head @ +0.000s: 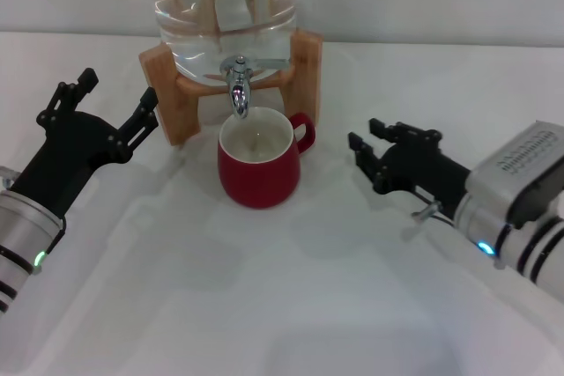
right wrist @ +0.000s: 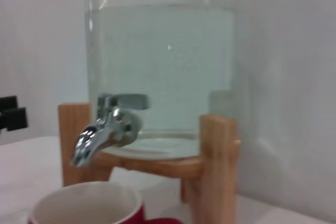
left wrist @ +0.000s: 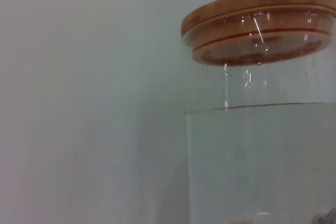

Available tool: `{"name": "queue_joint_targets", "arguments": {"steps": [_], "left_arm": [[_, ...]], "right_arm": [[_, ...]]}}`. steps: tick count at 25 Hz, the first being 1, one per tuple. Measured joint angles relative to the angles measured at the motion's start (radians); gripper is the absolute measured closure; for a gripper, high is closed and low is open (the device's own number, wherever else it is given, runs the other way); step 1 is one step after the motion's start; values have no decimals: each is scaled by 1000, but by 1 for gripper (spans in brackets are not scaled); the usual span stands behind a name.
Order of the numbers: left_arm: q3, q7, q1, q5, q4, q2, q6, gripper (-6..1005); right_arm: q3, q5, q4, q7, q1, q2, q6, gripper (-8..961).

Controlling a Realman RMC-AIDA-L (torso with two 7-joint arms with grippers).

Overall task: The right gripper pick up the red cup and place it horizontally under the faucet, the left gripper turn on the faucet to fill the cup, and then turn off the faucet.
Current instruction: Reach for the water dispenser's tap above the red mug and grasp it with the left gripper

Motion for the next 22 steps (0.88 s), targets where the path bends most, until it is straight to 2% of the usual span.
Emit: {"name": "queue_joint_targets", "arguments": {"steps": [1, 3, 10, 17, 22], "left_arm": [[0, 1, 0, 0, 0, 0, 0, 125], [0, 2, 0, 0, 0, 0, 0, 125], [-1, 3, 1, -1, 0, -1, 0, 125], [-2, 2, 9, -1, 0, -5, 0, 125], [-2, 0, 18, 0, 0, -5, -1, 125]], "right_arm": [[43, -44, -6, -1, -32, -1, -38, 625], [58, -61, -10, -2, -44, -1, -56, 625], [150, -111, -108, -39, -150, 3, -322, 625], [184, -91, -253, -43, -174, 6, -528, 625], [184, -34, -317, -44, -175, 6, -583, 625]]}}
